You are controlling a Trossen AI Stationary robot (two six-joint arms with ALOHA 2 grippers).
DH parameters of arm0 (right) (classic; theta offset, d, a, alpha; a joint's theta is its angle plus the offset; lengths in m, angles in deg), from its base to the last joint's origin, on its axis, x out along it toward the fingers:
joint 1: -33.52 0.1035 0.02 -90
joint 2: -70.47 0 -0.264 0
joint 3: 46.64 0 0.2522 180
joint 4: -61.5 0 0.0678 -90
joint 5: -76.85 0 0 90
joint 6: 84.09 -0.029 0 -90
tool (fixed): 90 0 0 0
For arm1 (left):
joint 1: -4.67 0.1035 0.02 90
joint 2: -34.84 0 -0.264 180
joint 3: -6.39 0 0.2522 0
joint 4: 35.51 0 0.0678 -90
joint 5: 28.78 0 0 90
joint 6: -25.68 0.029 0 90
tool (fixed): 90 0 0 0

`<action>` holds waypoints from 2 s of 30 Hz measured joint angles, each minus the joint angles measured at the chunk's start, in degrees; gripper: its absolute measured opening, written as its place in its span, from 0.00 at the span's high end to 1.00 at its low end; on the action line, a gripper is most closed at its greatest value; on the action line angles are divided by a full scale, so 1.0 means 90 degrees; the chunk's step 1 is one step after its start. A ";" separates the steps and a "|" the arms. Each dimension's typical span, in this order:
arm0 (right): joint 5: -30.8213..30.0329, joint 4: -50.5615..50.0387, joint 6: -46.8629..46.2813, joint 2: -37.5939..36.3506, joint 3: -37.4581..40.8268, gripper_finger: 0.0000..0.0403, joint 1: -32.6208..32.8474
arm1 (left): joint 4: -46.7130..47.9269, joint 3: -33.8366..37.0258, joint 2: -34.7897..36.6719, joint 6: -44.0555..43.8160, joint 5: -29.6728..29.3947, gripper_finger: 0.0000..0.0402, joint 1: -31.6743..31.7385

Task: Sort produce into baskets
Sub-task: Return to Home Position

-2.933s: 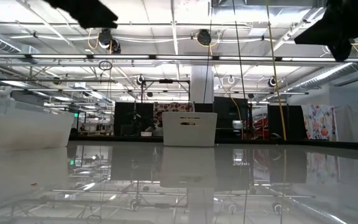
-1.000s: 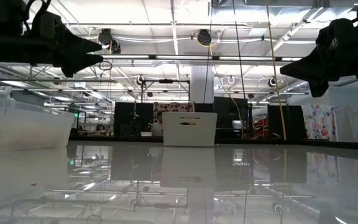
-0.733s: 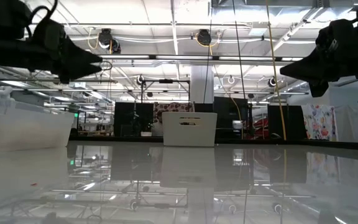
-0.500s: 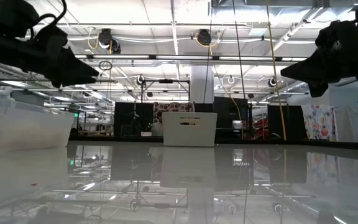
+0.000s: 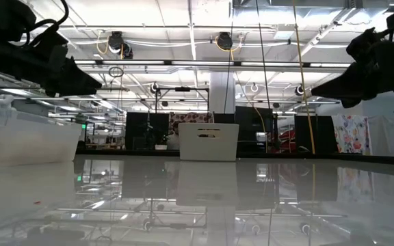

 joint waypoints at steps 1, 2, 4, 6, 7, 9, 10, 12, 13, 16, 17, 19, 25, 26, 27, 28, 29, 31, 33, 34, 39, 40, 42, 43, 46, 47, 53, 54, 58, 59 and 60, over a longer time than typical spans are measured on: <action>-0.0004 0.0000 0.0038 0.0005 0.0000 1.00 0.0000 | 0.0027 0.0000 0.0000 -0.0005 -0.0011 0.34 0.0000; 0.0001 0.0000 0.0063 0.0006 0.0000 1.00 -0.0001 | 0.0055 0.0000 0.0000 -0.0002 -0.0014 0.34 0.0000; 0.0000 0.0000 0.0070 0.0006 0.0000 1.00 0.0000 | 0.0160 0.0000 -0.0002 0.0051 -0.0021 0.34 0.0000; -0.0002 0.0000 0.0070 0.0006 0.0000 1.00 0.0002 | 0.0193 0.0000 -0.0007 0.0049 -0.0022 0.34 0.0000; -0.0002 0.0002 0.0072 0.0006 0.0000 1.00 0.0002 | 0.0177 0.0000 -0.0004 0.0041 -0.0021 0.34 0.0000; -0.0002 0.0002 0.0072 0.0006 0.0000 1.00 0.0000 | 0.0174 0.0000 -0.0005 0.0039 -0.0017 0.34 0.0000; -0.0002 0.0002 0.0072 0.0006 0.0000 1.00 0.0000 | 0.0174 0.0000 -0.0005 0.0039 -0.0014 0.34 0.0000; -0.0002 0.0002 0.0072 0.0006 0.0000 1.00 0.0000 | 0.0171 0.0000 -0.0005 0.0039 -0.0014 0.34 0.0000; -0.0002 0.0002 0.0072 0.0006 0.0000 1.00 0.0002 | 0.0171 0.0000 -0.0005 0.0039 -0.0012 0.34 0.0000; -0.0002 0.0005 0.0072 0.0006 0.0000 1.00 0.0002 | 0.0171 0.0000 -0.0005 0.0036 -0.0009 0.34 0.0000; -0.0002 0.0005 0.0072 0.0006 0.0000 1.00 0.0002 | 0.0171 0.0000 -0.0005 0.0036 -0.0007 0.34 0.0000; -0.0002 0.0005 0.0072 0.0006 0.0000 1.00 -0.0001 | 0.0171 0.0000 -0.0005 0.0036 -0.0004 0.34 0.0000; -0.0002 0.0007 0.0072 0.0006 0.0000 1.00 -0.0001 | 0.0169 0.0000 -0.0005 0.0034 0.0012 0.34 0.0000; -0.0002 0.0007 0.0072 0.0006 0.0000 1.00 0.0001 | 0.0169 0.0000 -0.0005 0.0034 0.0012 0.34 0.0000; -0.0002 0.0007 0.0072 0.0006 0.0000 1.00 -0.0001 | 0.0167 0.0000 -0.0005 0.0034 0.0012 0.34 0.0000; -0.0002 0.0009 0.0072 0.0006 0.0000 1.00 0.0001 | 0.0167 0.0000 -0.0005 0.0032 0.0012 0.34 0.0000; -0.0002 0.0010 0.0072 0.0006 0.0000 1.00 0.0000 | 0.0167 0.0000 -0.0005 0.0033 0.0012 0.34 0.0000; -0.0002 0.0010 0.0072 0.0006 0.0000 1.00 0.0000 | 0.0166 0.0000 -0.0005 0.0032 0.0012 0.34 0.0000; -0.0002 0.0010 0.0072 0.0006 0.0000 1.00 0.0001 | 0.0166 0.0000 -0.0005 0.0032 0.0012 0.34 0.0000; -0.0002 0.0010 0.0072 0.0006 0.0000 1.00 0.0002 | 0.0166 0.0000 -0.0005 0.0032 0.0013 0.34 0.0000; -0.0002 0.0010 0.0072 0.0006 0.0000 1.00 0.0002 | 0.0166 0.0000 -0.0005 0.0029 0.0015 0.34 0.0000; -0.0002 0.0010 0.0072 0.0006 0.0000 1.00 0.0002 | 0.0166 0.0000 -0.0005 0.0029 0.0015 0.34 0.0000; -0.0002 0.0010 0.0072 0.0006 0.0000 1.00 -0.0001 | 0.0166 0.0000 -0.0005 0.0024 0.0015 0.34 0.0000; -0.0002 0.0010 0.0071 0.0006 0.0000 1.00 0.0001 | 0.0166 0.0000 -0.0005 0.0017 0.0015 0.34 0.0000; -0.0002 0.0010 0.0072 0.0006 0.0000 1.00 0.0000 | 0.0166 0.0000 -0.0005 0.0017 0.0015 0.34 0.0000; -0.0002 0.0010 0.0072 0.0006 0.0000 1.00 0.0000 | 0.0166 0.0000 -0.0005 0.0017 0.0015 0.34 0.0000; -0.0002 0.0010 0.0072 0.0006 0.0002 1.00 -0.0001 | 0.0166 0.0000 -0.0005 0.0019 0.0017 0.34 0.0000; -0.0002 0.0010 0.0072 0.0006 0.0002 1.00 0.0002 | 0.0165 0.0000 -0.0005 0.0020 0.0017 0.34 0.0000; -0.0002 0.0010 0.0072 0.0006 0.0002 1.00 0.0002 | 0.0166 0.0000 -0.0005 0.0024 0.0017 0.34 0.0000; -0.0002 0.0010 0.0072 0.0006 0.0002 1.00 0.0002 | 0.0166 0.0000 -0.0005 0.0035 0.0017 0.34 0.0000; -0.0002 0.0010 0.0072 0.0006 0.0002 1.00 0.0000 | 0.0166 0.0000 -0.0005 0.0036 0.0017 0.34 0.0000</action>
